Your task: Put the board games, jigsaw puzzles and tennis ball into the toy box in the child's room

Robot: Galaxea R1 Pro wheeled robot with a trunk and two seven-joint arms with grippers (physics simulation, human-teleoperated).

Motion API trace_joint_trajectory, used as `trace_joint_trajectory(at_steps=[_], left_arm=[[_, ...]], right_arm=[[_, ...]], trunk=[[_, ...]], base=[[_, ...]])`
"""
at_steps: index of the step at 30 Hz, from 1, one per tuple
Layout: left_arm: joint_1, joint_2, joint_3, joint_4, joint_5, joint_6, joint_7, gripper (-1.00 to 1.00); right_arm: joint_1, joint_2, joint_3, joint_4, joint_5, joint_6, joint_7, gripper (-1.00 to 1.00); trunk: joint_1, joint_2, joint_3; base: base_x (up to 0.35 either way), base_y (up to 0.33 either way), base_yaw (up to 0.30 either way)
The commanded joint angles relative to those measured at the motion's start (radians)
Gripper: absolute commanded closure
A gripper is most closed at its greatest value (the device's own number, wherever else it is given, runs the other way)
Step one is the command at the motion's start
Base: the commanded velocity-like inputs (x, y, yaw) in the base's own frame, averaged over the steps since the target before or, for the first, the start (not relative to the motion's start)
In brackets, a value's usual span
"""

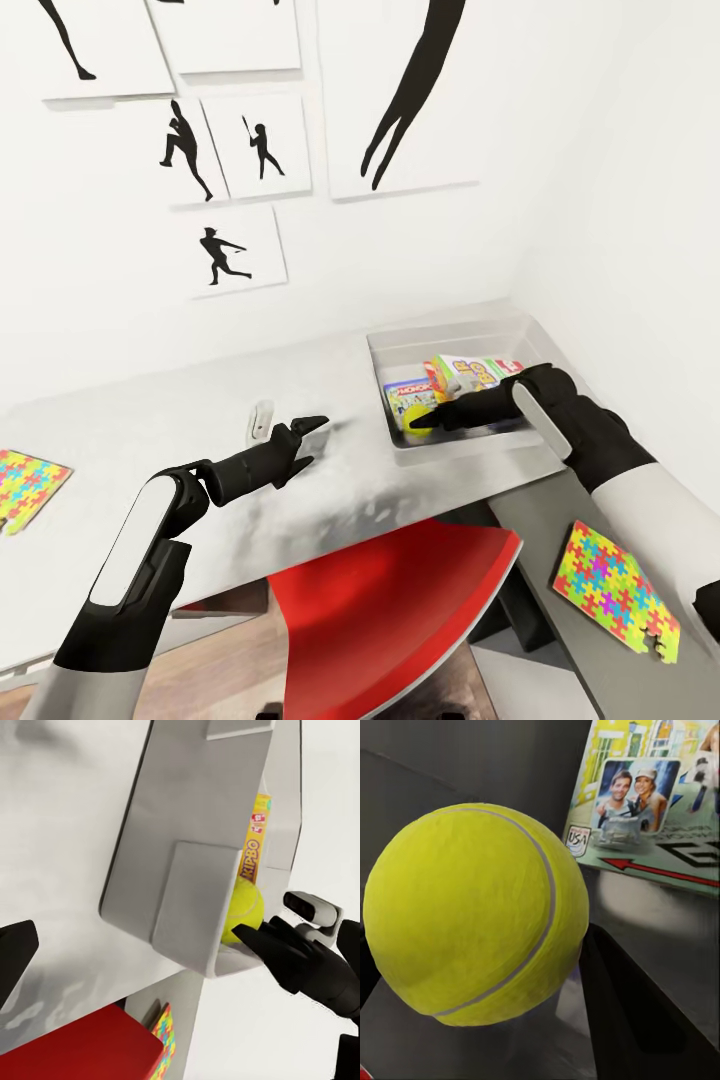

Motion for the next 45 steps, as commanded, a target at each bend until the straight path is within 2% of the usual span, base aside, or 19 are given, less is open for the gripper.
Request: trace_joint_trajectory(at_steps=[1, 21, 45], left_arm=[[-0.001, 0.001, -0.001, -0.001, 0.011, -0.001, 0.010, -1.00], [-0.001, 0.001, -0.001, -0.001, 0.011, -0.001, 0.009, -1.00], [-0.001, 0.001, -0.001, -0.001, 0.012, -0.001, 0.007, -1.00]], right_arm=[[-0.006, -0.001, 0.001, -0.001, 0.004, 0.003, 0.005, 1.00], [-0.031, 0.003, -0.002, 0.001, 0.004, 0.003, 0.004, 1.00], [-0.049, 0.004, -0.002, 0.009, 0.005, 0.003, 0.003, 1.00]], trunk=[[0.001, -0.002, -0.002], [0.001, -0.002, -0.006], [0.001, -0.002, -0.041]], base=[[0.000, 0.000, 0.000], [0.000, 0.000, 0.000], [0.000, 0.000, 0.000]])
